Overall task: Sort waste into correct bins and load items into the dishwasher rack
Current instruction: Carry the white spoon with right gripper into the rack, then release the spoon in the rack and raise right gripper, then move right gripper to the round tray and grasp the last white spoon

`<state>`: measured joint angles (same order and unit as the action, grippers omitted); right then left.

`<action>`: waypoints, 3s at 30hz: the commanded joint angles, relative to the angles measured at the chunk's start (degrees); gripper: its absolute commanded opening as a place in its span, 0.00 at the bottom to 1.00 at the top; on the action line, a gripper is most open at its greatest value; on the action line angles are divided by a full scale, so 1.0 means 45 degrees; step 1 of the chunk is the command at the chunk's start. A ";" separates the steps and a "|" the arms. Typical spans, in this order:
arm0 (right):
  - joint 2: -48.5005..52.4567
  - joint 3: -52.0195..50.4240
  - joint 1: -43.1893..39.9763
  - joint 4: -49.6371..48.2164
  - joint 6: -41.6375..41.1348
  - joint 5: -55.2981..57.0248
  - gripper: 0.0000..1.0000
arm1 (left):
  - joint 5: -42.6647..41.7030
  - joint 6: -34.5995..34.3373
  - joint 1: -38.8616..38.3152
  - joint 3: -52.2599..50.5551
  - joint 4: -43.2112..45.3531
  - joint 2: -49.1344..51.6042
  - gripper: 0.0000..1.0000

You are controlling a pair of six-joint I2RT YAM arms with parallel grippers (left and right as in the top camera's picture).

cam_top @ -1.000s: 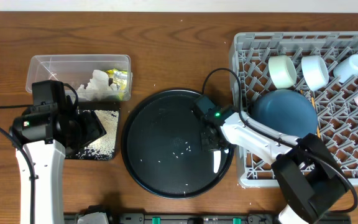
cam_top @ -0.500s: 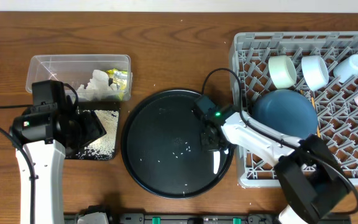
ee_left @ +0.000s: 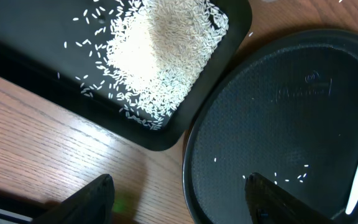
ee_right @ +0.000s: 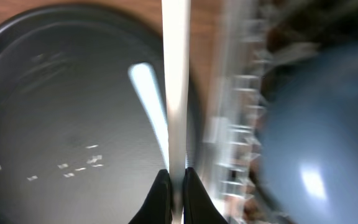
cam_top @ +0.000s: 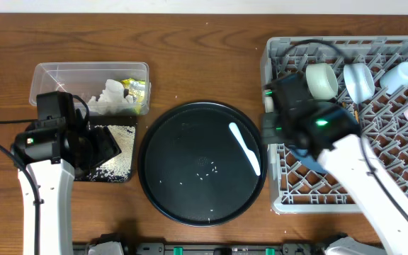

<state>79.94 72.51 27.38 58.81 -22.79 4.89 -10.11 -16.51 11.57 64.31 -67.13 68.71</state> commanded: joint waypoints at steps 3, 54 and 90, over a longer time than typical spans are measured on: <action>-0.0894 0.0160 -0.2846 0.0408 0.2861 0.1919 0.01 | 0.0073 -0.0058 0.0053 -0.0078 -0.0068 0.0044 0.69; 0.2939 -0.0005 -1.0812 -0.2307 0.8835 -0.0427 0.34 | 0.0073 -0.0053 0.0058 -0.0078 -0.0063 0.0044 0.69; 0.5158 0.0782 0.0495 -0.2545 0.6207 -0.3696 0.99 | 0.0068 -0.0058 0.0053 -0.0078 -0.0034 0.0044 0.69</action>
<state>100.36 76.62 29.30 47.13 9.78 -13.91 -10.11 -16.51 11.57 64.31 -67.09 68.71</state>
